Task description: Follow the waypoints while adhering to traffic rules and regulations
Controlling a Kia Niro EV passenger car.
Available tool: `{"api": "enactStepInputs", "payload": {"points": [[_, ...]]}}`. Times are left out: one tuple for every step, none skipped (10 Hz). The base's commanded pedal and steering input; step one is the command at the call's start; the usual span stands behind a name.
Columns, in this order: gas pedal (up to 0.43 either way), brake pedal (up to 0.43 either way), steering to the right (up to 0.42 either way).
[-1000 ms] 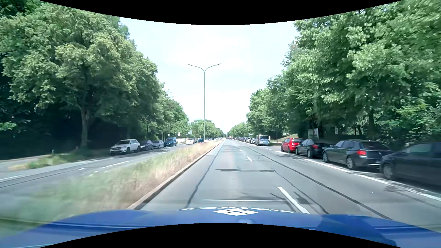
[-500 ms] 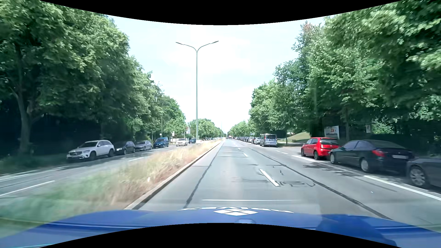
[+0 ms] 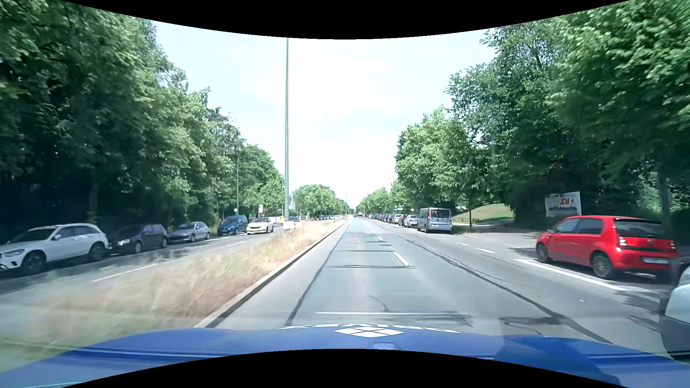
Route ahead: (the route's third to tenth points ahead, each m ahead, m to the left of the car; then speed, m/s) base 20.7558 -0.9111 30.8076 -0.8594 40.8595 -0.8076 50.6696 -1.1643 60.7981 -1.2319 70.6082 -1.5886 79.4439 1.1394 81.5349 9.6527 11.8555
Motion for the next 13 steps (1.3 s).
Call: {"api": "enactStepInputs", "payload": {"points": [[0.087,0.0,-0.005],[0.087,0.0,-0.005],[0.087,0.0,-0.005],[0.087,0.0,-0.005],[0.087,0.0,-0.004],[0.087,0.0,-0.003],[0.028,0.0,-0.002],[0.0,0.0,-0.002],[0.0,0.0,-0.003],[0.0,0.0,-0.003],[0.0,0.0,-0.003],[0.039,0.0,-0.004],[0.047,0.0,-0.004]]}}
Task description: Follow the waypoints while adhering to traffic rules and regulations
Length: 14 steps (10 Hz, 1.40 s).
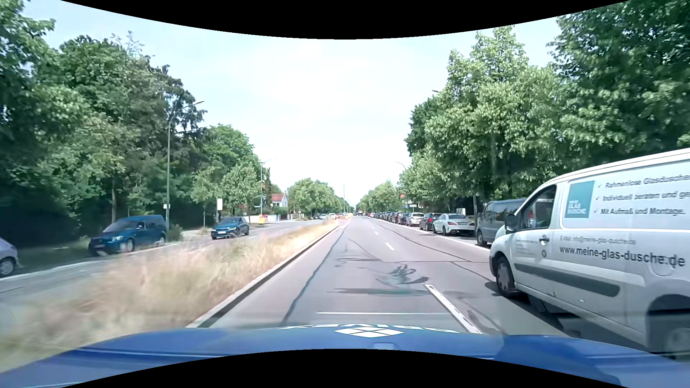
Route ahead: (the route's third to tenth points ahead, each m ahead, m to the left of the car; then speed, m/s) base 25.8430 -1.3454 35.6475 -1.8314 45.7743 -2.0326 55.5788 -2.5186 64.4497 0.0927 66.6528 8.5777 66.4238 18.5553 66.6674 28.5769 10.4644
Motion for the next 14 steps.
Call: {"api": "enactStepInputs", "payload": {"points": [[0.047,0.0,-0.004],[0.047,0.0,-0.004],[0.059,0.0,-0.004],[0.059,0.0,-0.004],[0.059,0.0,-0.004],[0.067,0.0,-0.004],[0.067,0.0,-0.004],[0.067,0.0,-0.004],[0.067,0.0,-0.004],[0.067,0.0,-0.003],[0.067,0.0,-0.003],[0.087,0.0,-0.002],[0.098,0.0,-0.002],[0.098,0.0,-0.002]]}}
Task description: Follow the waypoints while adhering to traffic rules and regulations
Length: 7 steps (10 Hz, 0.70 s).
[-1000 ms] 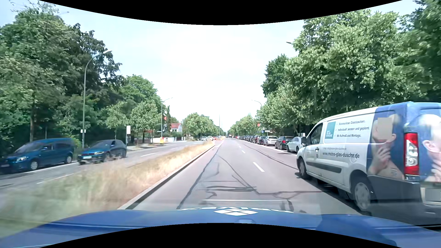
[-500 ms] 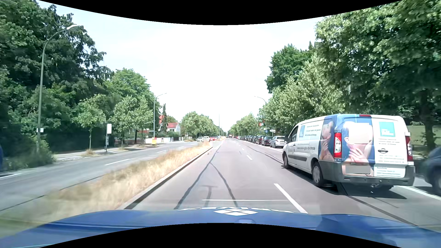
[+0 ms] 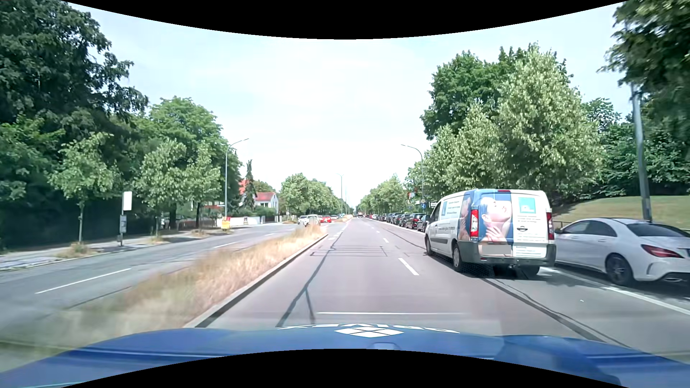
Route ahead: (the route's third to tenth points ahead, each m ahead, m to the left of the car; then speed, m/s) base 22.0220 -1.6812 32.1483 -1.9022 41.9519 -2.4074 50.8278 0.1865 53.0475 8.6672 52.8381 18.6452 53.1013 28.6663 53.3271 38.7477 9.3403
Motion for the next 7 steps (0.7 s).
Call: {"api": "enactStepInputs", "payload": {"points": [[0.098,0.0,-0.002],[0.098,0.0,-0.003],[0.098,0.0,-0.003],[0.098,0.0,-0.003],[0.098,0.0,-0.003],[0.098,0.0,-0.003],[0.098,0.0,-0.003]]}}
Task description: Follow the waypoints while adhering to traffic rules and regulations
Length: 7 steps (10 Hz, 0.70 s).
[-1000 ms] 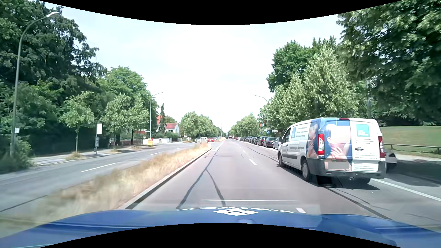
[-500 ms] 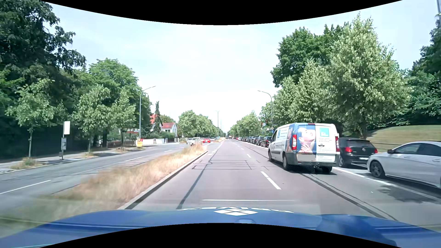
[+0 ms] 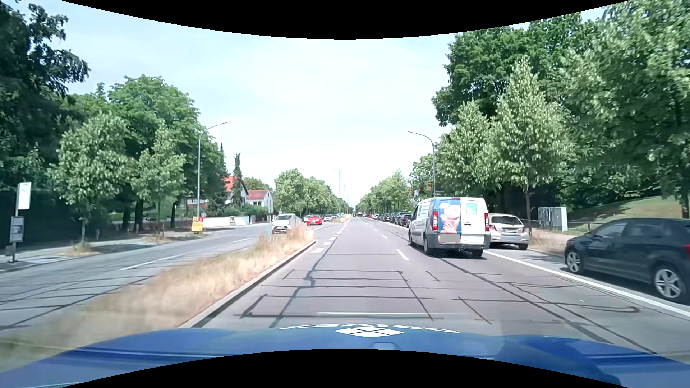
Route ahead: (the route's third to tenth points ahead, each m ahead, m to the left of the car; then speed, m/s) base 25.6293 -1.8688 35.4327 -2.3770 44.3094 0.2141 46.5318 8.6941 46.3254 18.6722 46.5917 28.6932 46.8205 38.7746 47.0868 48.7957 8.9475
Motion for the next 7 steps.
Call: {"api": "enactStepInputs", "payload": {"points": [[0.098,0.0,-0.004],[0.098,0.0,-0.006],[0.039,0.0,-0.006],[0.0,0.0,-0.006],[0.0,0.0,-0.007],[0.0,0.0,-0.007],[0.0,0.0,-0.007]]}}
